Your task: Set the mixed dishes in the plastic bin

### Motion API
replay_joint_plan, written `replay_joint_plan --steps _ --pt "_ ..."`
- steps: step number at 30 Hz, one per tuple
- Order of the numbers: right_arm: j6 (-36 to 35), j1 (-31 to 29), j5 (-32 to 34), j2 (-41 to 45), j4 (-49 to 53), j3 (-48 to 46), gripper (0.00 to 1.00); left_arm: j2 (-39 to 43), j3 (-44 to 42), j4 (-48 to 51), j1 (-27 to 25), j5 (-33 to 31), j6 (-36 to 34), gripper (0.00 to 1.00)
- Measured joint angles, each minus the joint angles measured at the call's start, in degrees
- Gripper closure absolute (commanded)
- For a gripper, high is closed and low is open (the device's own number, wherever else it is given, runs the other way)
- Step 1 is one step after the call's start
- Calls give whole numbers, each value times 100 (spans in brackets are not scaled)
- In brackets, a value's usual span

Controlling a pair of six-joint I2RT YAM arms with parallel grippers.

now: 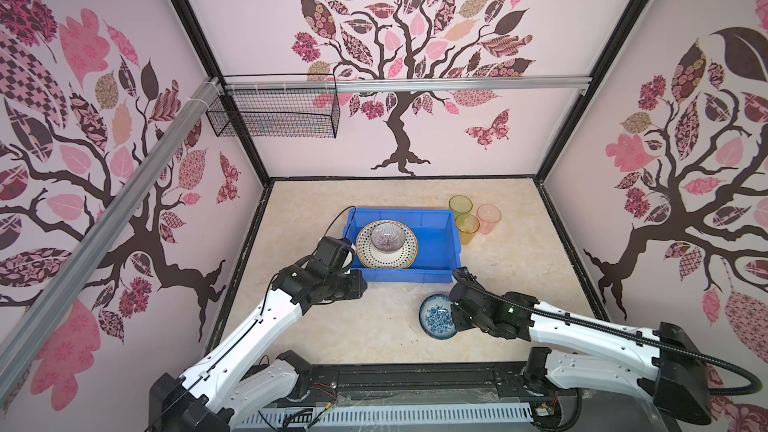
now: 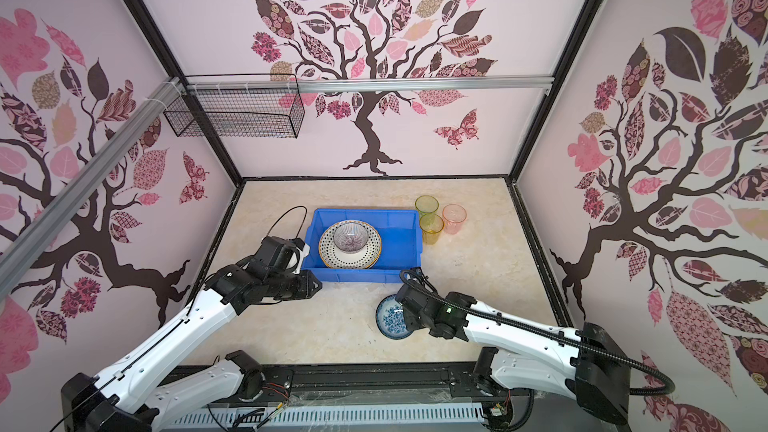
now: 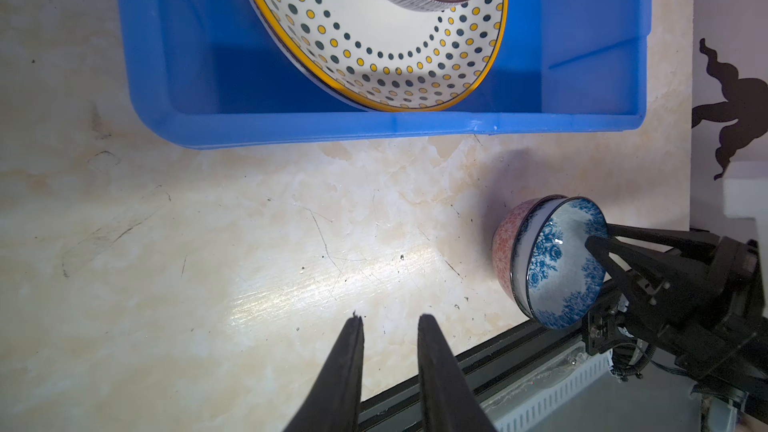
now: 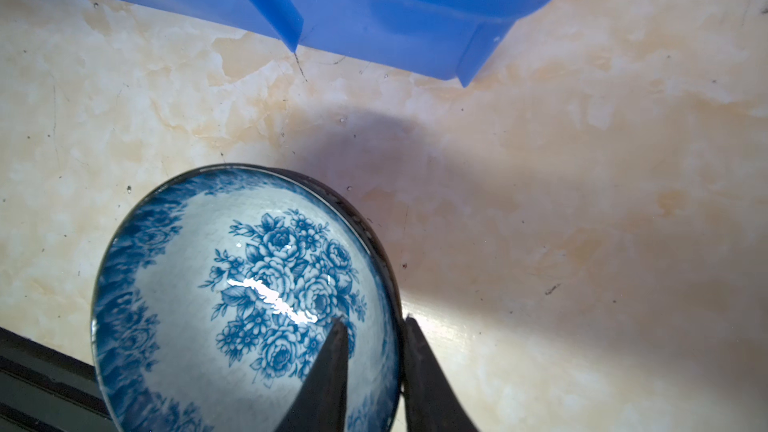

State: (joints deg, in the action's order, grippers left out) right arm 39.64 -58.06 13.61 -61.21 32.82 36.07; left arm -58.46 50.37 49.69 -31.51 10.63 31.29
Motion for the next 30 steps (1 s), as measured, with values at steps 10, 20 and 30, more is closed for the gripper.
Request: replay_joint_plan --steps 10,20,30 --pt "2 2 59 -39 -7 0 82 -68 -66 -42 0 2 0 73" --pt "-31 2 70 -39 -7 -2 88 -74 -81 -87 0 2 0 73" --pt "-44 0 66 -37 -85 55 96 -107 -111 -103 0 9 2 73"
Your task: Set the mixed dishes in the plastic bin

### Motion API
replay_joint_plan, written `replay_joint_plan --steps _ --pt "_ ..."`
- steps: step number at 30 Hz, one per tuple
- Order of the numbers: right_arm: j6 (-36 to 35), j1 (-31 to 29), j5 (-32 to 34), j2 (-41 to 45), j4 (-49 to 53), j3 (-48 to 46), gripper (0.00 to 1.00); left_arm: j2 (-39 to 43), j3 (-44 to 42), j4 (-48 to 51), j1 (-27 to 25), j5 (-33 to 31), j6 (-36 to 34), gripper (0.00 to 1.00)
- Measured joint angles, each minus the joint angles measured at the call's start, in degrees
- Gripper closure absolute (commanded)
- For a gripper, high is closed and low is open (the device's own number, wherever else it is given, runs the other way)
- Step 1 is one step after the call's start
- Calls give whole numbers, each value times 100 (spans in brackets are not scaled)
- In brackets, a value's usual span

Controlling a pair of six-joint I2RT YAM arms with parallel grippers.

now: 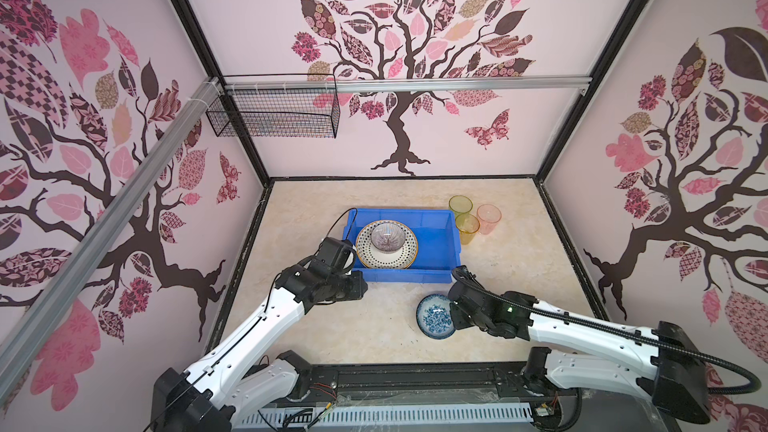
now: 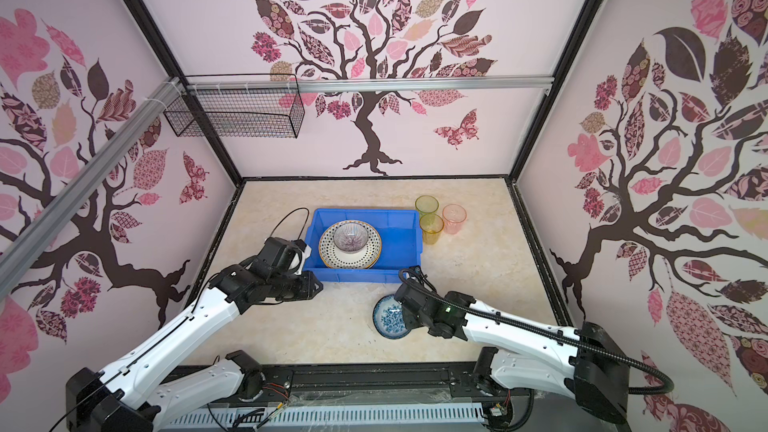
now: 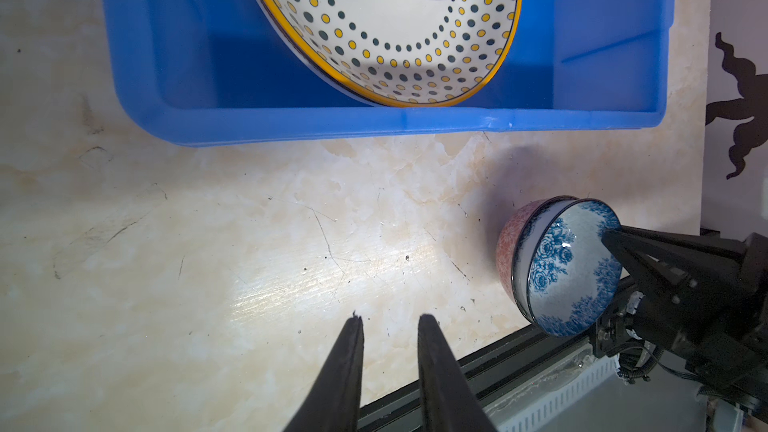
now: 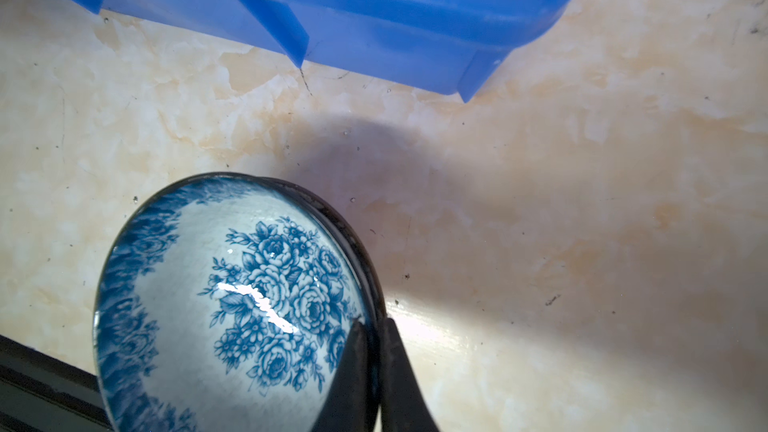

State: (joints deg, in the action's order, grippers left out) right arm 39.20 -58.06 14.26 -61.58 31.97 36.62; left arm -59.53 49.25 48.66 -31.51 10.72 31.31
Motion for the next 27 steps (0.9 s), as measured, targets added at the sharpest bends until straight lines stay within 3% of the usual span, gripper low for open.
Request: replay_joint_plan --steps 27 --pt "13 0 -87 479 181 50 100 0 -31 -61 0 9 24 73"
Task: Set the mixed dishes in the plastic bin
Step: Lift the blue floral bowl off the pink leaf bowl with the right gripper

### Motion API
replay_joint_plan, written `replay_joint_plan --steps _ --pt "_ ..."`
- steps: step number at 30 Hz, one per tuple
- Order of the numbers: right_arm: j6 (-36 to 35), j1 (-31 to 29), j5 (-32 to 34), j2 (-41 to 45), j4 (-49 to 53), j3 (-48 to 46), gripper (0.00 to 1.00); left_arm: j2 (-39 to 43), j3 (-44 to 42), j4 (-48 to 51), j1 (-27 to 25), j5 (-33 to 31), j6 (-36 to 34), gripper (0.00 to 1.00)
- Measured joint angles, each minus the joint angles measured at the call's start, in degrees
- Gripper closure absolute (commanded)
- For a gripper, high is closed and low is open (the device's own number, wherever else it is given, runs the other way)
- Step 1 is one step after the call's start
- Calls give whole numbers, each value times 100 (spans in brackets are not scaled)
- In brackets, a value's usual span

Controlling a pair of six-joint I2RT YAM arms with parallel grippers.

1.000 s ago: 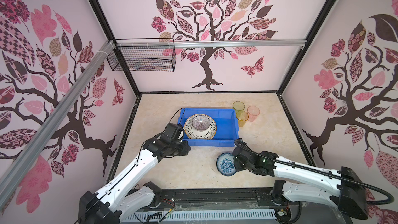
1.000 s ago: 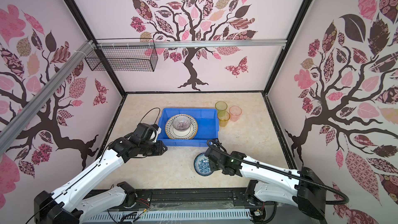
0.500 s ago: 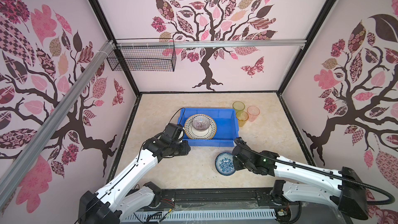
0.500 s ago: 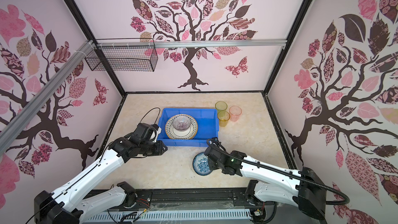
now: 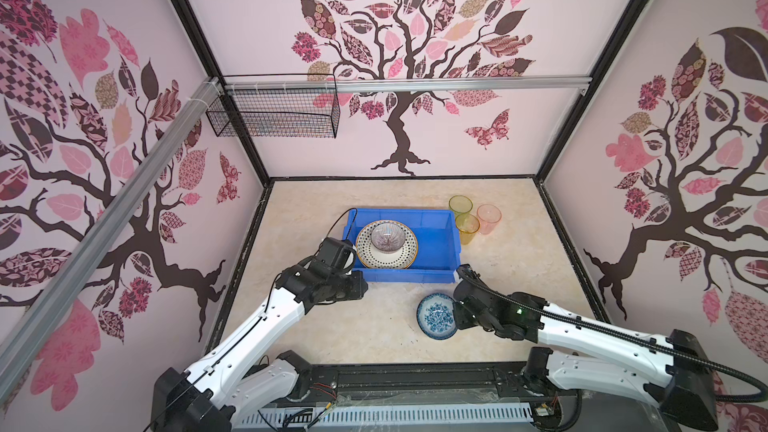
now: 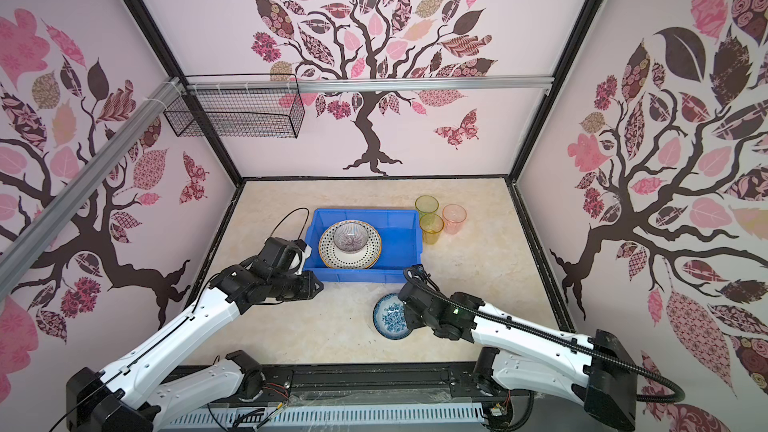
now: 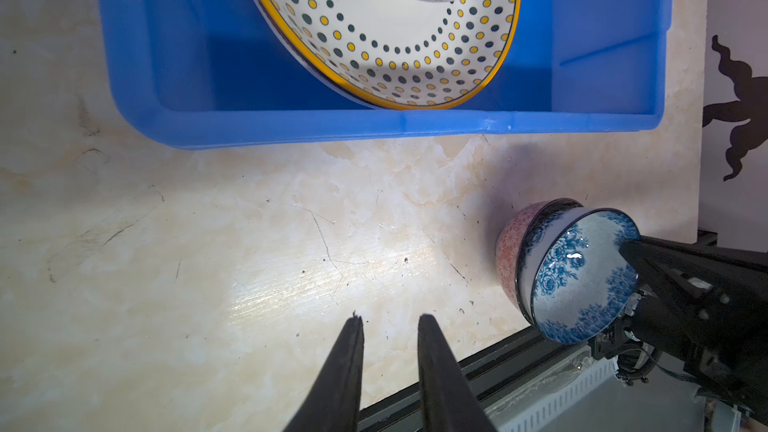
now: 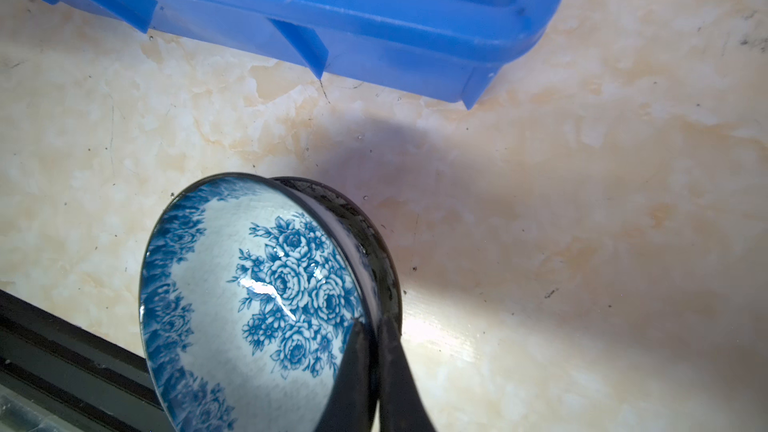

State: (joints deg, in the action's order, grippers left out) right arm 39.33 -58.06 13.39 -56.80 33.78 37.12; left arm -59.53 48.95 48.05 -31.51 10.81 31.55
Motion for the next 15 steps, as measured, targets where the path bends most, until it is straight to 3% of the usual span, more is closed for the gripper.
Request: replay_joint_plan --steps 15 --pt "61 0 9 457 33 0 100 13 0 0 0 -7 48 73"
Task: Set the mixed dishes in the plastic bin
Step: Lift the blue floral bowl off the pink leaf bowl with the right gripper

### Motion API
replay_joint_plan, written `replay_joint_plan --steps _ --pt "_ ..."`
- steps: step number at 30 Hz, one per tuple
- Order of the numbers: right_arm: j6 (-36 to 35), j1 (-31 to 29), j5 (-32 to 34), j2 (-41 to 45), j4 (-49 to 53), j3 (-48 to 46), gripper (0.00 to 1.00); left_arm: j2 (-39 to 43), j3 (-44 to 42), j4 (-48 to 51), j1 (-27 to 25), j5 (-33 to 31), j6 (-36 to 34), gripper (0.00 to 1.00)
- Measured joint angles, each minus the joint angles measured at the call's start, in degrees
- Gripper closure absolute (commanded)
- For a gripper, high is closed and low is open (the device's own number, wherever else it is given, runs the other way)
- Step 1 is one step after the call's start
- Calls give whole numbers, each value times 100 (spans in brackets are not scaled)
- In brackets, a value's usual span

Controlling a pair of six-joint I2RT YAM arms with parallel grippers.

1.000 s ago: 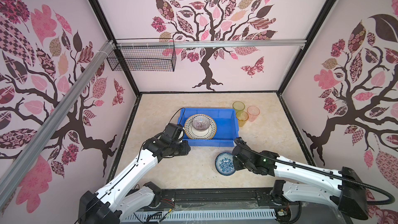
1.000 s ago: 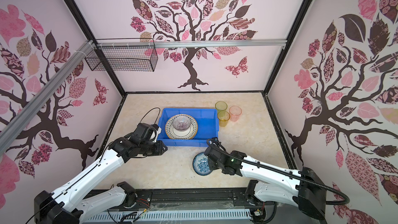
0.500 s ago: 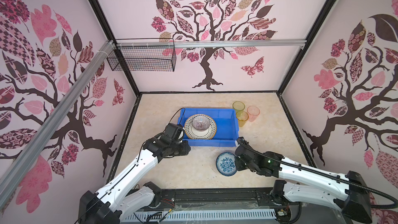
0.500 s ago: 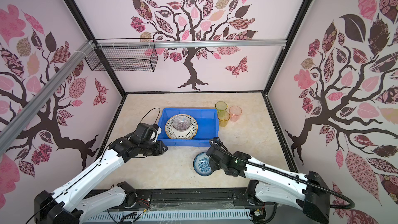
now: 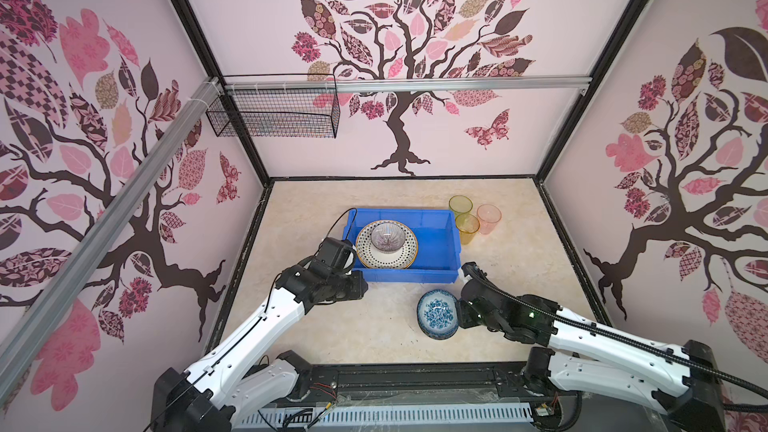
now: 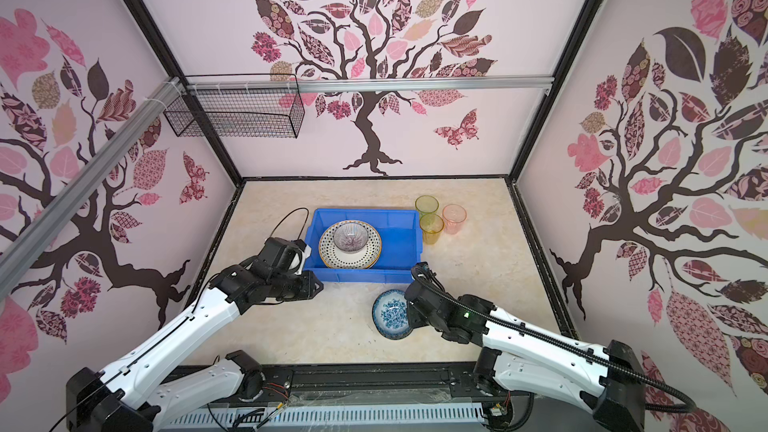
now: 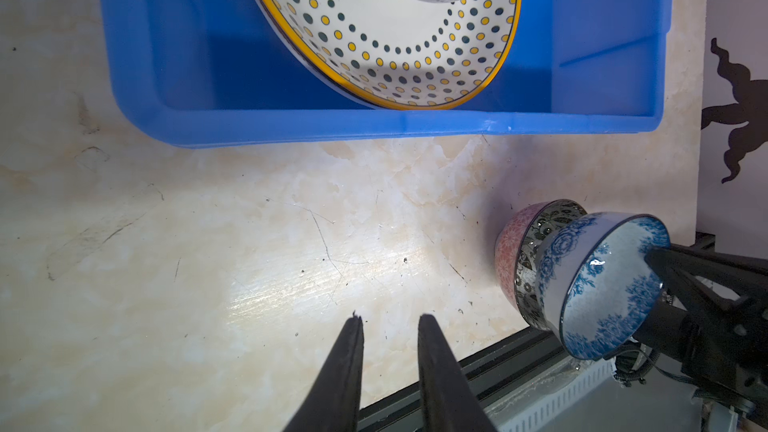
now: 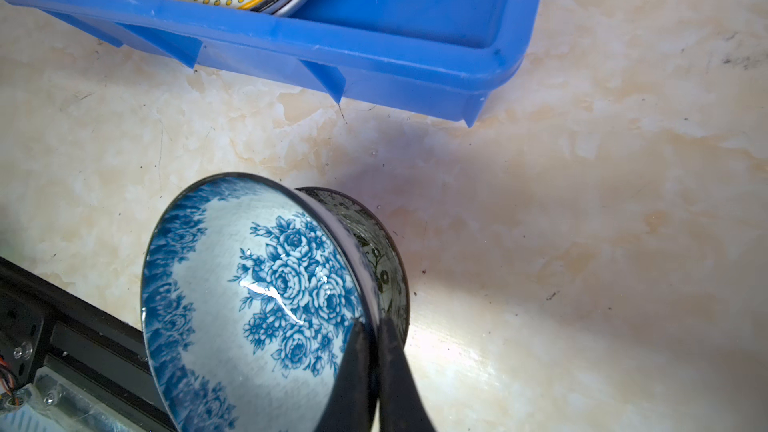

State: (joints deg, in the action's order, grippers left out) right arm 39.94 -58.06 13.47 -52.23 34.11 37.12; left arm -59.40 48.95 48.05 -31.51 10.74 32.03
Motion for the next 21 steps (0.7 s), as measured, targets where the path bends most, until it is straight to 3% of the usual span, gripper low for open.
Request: replay_joint_plan --steps 21 --pt "-238 2 278 -278 -345 782 100 221 11 63 -4 -313 96 73"
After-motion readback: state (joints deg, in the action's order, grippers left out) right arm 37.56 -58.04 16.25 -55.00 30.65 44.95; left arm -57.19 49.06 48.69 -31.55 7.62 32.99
